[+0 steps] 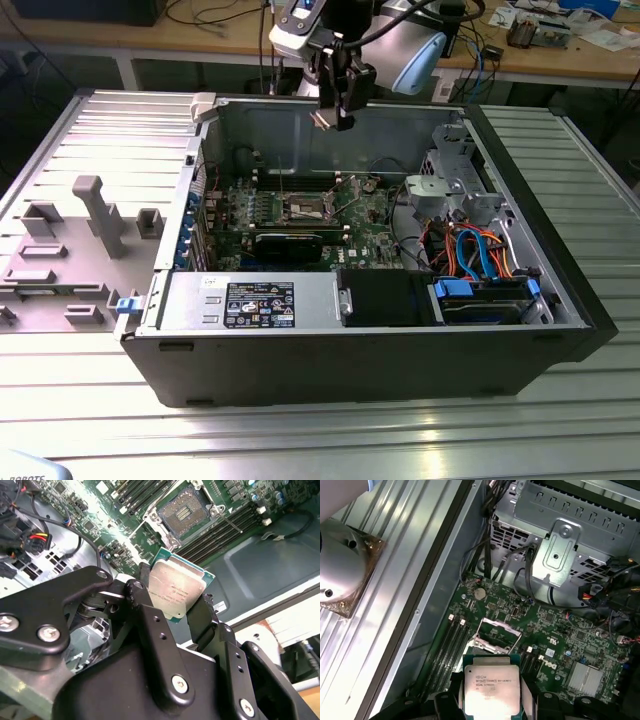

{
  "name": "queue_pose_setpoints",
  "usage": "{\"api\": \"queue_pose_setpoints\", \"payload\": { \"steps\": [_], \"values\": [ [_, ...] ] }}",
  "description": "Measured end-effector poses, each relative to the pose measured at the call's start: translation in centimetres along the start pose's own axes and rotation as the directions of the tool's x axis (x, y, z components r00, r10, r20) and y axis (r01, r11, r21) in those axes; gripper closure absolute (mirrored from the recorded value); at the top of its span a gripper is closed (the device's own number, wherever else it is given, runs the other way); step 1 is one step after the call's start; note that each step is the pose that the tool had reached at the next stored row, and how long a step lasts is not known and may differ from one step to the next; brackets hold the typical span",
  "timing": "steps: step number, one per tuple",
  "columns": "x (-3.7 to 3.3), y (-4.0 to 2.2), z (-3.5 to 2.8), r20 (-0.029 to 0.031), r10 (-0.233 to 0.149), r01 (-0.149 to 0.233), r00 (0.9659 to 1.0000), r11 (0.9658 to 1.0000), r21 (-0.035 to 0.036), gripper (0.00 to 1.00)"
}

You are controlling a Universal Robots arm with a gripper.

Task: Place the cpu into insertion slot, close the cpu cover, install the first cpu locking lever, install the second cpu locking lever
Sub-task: 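Place the cpu into insertion slot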

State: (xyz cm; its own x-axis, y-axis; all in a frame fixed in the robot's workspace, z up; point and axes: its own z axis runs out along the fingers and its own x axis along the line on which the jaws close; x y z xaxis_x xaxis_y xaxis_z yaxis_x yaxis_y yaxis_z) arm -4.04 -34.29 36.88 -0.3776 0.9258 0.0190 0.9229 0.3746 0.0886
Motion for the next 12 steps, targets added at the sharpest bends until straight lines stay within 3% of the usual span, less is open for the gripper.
{"api": "queue_pose_setpoints", "payload": {
  "steps": [12],
  "values": [
    [0.0,0.0,0.0,0.0005,0.006,-0.006,1.0,1.0,-0.0001,0.46]
  ]
}}
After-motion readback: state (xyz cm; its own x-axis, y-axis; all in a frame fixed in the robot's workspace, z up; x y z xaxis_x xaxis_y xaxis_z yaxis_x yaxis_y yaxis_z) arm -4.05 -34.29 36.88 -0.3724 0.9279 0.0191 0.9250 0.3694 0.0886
